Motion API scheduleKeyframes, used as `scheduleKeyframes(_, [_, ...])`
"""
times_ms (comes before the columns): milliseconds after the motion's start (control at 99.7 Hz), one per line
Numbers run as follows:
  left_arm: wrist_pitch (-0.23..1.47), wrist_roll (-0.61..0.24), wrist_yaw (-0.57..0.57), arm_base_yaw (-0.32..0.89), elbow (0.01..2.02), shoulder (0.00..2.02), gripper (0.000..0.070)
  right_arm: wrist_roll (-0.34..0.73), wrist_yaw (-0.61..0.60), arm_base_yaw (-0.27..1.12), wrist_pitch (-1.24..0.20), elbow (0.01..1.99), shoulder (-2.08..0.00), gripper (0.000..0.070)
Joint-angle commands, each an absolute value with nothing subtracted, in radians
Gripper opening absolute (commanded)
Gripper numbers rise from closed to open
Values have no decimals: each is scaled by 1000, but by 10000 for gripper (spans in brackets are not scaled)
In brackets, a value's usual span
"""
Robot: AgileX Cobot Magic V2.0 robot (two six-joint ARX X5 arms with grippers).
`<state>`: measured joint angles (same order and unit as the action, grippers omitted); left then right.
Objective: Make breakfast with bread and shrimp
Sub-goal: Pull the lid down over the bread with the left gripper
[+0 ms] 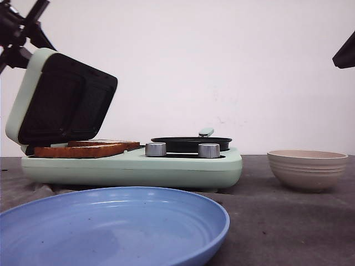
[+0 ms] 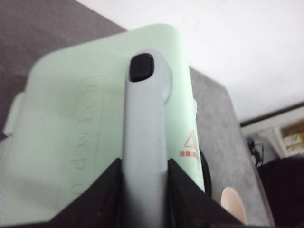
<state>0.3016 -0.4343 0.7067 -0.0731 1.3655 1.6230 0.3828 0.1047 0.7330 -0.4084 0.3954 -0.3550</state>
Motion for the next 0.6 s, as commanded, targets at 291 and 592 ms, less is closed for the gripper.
scheduleKeyframes(291, [399,-185,537,44,1366,1660,12,387,106,743,-397,393,-357,9])
scheduleKeyframes(592, [418,-108,405,162,1366,1660,12,393,106,743,-397,393,-357,9])
